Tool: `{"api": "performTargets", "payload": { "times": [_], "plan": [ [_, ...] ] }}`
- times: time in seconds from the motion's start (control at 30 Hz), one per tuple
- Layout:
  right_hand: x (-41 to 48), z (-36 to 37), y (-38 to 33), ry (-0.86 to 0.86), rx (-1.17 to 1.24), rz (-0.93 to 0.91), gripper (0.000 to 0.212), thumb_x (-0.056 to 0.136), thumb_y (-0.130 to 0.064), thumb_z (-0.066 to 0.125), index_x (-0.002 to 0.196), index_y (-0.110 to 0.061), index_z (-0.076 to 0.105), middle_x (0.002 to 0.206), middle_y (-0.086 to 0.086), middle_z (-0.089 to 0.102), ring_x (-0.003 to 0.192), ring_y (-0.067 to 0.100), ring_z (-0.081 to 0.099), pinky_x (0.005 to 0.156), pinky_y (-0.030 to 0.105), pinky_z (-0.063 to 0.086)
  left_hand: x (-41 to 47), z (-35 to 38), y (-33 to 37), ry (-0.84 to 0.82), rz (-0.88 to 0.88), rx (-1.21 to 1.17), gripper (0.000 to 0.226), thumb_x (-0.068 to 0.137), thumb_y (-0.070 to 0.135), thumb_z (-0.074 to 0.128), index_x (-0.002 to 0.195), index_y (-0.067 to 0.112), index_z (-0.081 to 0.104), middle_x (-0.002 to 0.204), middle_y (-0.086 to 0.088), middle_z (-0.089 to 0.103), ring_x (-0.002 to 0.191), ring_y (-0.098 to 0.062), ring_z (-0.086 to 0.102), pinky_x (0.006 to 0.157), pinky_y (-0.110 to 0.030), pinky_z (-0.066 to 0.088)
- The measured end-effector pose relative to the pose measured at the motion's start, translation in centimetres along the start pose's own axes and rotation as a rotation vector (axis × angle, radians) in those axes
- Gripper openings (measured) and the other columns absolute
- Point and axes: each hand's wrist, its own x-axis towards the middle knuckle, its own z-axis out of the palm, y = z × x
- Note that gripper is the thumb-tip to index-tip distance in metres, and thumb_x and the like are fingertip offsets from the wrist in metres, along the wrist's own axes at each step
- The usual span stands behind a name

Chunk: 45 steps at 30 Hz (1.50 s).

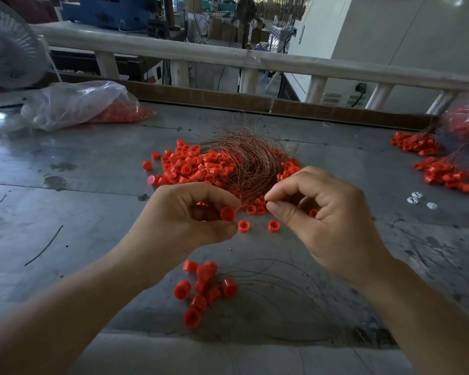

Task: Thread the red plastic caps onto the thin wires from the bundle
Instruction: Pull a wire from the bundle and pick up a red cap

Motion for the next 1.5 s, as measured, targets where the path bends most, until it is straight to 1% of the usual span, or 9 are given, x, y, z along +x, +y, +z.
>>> {"api": "performTargets", "payload": {
  "times": [0.2, 0.33, 0.43, 0.53, 0.77, 0.9, 1.03, 1.27, 1.5],
  "plan": [
    [-0.2, 0.3, -0.4, -0.026, 0.082, 0.058, 0.012, 0.075, -0.017, 0.062, 0.074, -0.029, 0.059, 0.072, -0.010, 0.058, 0.068, 0.003, 0.055, 0.061, 0.010, 0.041, -0.2, 0.2, 0.1, -0.050, 0.000, -0.056, 0.032, 0.039, 0.026, 0.075, 0.068, 0.014, 0.068, 0.065, -0.007, 0.069, 0.055, -0.016, 0.066, 0.053, -0.019, 0.053],
    [-0.5, 0.9, -0.9, -0.074, 0.129, 0.047, 0.012, 0.075, -0.014, 0.063, 0.074, -0.025, 0.061, 0.070, -0.015, 0.054, 0.066, -0.002, 0.053, 0.060, 0.006, 0.039, -0.3, 0.4, 0.0, -0.047, 0.006, -0.007, 0.040, 0.041, 0.035, 0.075, 0.067, 0.012, 0.056, 0.054, -0.005, 0.064, 0.046, -0.014, 0.061, 0.047, -0.022, 0.051],
    [-0.6, 1.2, -1.0, -0.101, 0.092, 0.025, 0.006, 0.076, -0.014, 0.063, 0.076, -0.020, 0.063, 0.071, -0.015, 0.054, 0.067, -0.003, 0.051, 0.060, 0.005, 0.038, -0.4, 0.4, 0.1, -0.065, 0.015, 0.008, 0.036, 0.048, 0.039, 0.071, 0.074, 0.017, 0.062, 0.059, -0.007, 0.066, 0.048, -0.017, 0.063, 0.049, -0.026, 0.054],
    [-0.5, 1.2, -1.0, -0.104, 0.081, 0.033, 0.009, 0.076, -0.015, 0.063, 0.075, -0.024, 0.061, 0.070, -0.016, 0.053, 0.066, -0.003, 0.051, 0.059, 0.006, 0.038, -0.4, 0.4, 0.1, -0.102, 0.047, 0.027, 0.024, 0.058, 0.029, 0.068, 0.081, 0.026, 0.069, 0.065, -0.005, 0.070, 0.054, -0.014, 0.066, 0.053, -0.021, 0.053],
    [-0.5, 0.8, -0.9, -0.078, 0.073, 0.069, 0.010, 0.076, -0.011, 0.065, 0.075, -0.020, 0.063, 0.069, -0.014, 0.053, 0.067, -0.003, 0.051, 0.060, 0.006, 0.038, -0.2, 0.4, 0.1, -0.121, 0.007, -0.093, 0.028, 0.064, 0.014, 0.059, 0.090, 0.018, 0.067, 0.078, -0.009, 0.073, 0.069, -0.022, 0.071, 0.061, -0.024, 0.056],
    [-0.1, 0.7, -0.7, -0.065, 0.083, 0.098, 0.020, 0.077, -0.004, 0.068, 0.073, -0.023, 0.062, 0.069, -0.011, 0.056, 0.068, 0.003, 0.054, 0.061, 0.009, 0.040, -0.4, 0.3, 0.1, -0.098, 0.044, 0.020, 0.025, 0.050, 0.028, 0.071, 0.072, 0.016, 0.067, 0.079, -0.004, 0.073, 0.067, -0.017, 0.070, 0.061, -0.023, 0.057],
    [-0.3, 0.8, -1.0, -0.077, 0.123, 0.086, 0.015, 0.075, -0.012, 0.064, 0.073, -0.026, 0.060, 0.068, -0.011, 0.057, 0.068, 0.001, 0.054, 0.061, 0.008, 0.041, -0.3, 0.2, 0.2, -0.051, 0.041, 0.009, 0.035, 0.042, 0.035, 0.075, 0.071, 0.018, 0.065, 0.071, -0.006, 0.070, 0.064, -0.023, 0.069, 0.061, -0.031, 0.059],
    [-0.4, 0.8, -1.3, -0.089, 0.162, 0.070, 0.014, 0.074, -0.016, 0.064, 0.072, -0.029, 0.059, 0.068, -0.013, 0.055, 0.065, 0.002, 0.053, 0.058, 0.008, 0.040, -0.4, 0.4, 0.6, -0.013, 0.097, -0.036, 0.030, 0.043, 0.028, 0.073, 0.071, 0.017, 0.069, 0.073, 0.001, 0.071, 0.063, -0.010, 0.068, 0.058, -0.015, 0.053],
    [-0.6, 1.1, -1.3, -0.084, 0.142, 0.050, 0.011, 0.075, -0.019, 0.065, 0.071, -0.027, 0.060, 0.066, -0.016, 0.052, 0.064, 0.003, 0.052, 0.058, 0.010, 0.039, -0.2, 0.5, 0.5, -0.025, 0.077, -0.150, 0.026, 0.046, 0.017, 0.072, 0.072, 0.015, 0.071, 0.071, 0.000, 0.071, 0.065, -0.007, 0.068, 0.059, -0.013, 0.052]
  ]
}}
